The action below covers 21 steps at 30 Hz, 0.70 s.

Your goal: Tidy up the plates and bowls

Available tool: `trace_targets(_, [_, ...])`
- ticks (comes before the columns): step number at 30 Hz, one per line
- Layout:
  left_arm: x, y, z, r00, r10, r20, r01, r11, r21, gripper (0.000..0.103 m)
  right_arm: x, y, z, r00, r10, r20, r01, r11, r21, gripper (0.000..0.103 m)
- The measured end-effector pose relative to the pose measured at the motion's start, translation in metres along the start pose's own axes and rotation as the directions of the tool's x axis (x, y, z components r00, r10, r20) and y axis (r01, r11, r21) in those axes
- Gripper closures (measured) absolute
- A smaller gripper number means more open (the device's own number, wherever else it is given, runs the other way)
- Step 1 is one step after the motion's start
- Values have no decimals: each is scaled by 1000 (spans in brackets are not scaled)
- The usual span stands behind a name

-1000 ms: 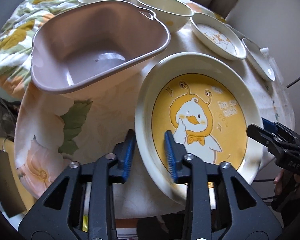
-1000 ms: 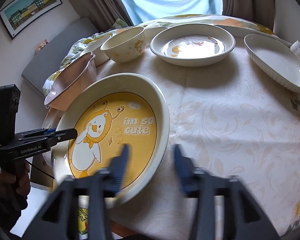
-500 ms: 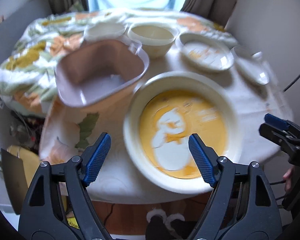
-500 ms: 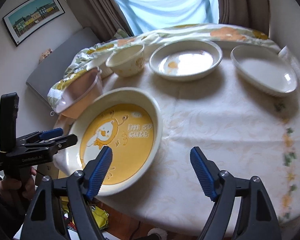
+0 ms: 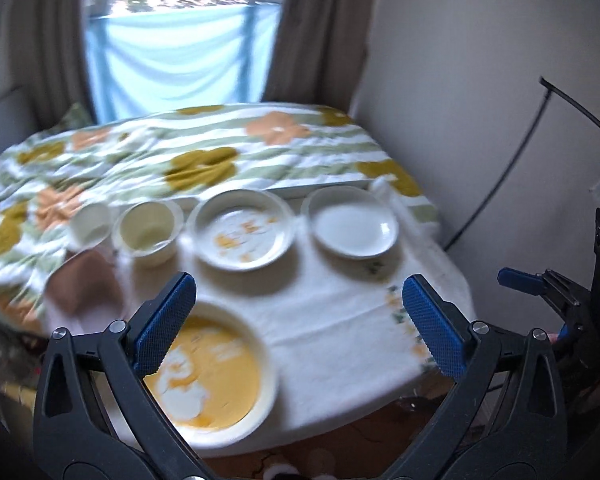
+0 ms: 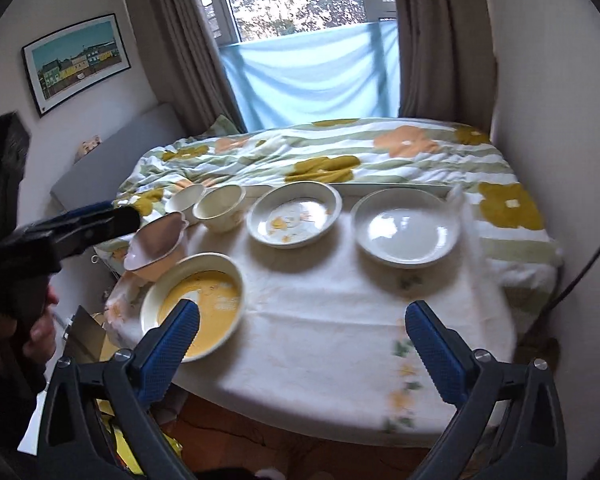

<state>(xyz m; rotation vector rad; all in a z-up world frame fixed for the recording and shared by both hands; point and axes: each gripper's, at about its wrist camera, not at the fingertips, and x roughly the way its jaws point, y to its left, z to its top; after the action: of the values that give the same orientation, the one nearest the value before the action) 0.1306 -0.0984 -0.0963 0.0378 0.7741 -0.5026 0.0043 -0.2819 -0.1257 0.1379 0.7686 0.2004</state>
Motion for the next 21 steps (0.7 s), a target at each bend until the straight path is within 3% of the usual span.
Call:
trace_targets(6, [62, -30, 54, 989, -111, -94, 118, 990, 73, 0, -6, -52, 19, 996, -83, 14, 80, 986, 144, 0])
trace_targets(9, [110, -36, 79, 974, -156, -165, 173, 981, 89, 0, 6, -79, 25, 995, -102, -8, 101, 970, 221, 0])
trace_targets(13, [191, -36, 105, 938, -177, -297, 216, 971, 104, 3, 38, -114, 26, 995, -83, -63, 100, 923, 372, 0])
trace_targets(17, [261, -30, 116, 895, -184, -405, 248, 962, 110, 20, 79, -147, 21, 995, -24, -96, 72, 843, 533, 1])
trace_targets(19, [300, -26, 116, 866, -186, -464, 266, 957, 113, 30, 100, -158, 20, 992, -25, -122, 92, 808, 582, 6])
trace_targets(21, [328, -22, 114, 840, -192, -508, 282, 954, 105, 39, 122, -167, 20, 989, -21, -149, 110, 774, 624, 19])
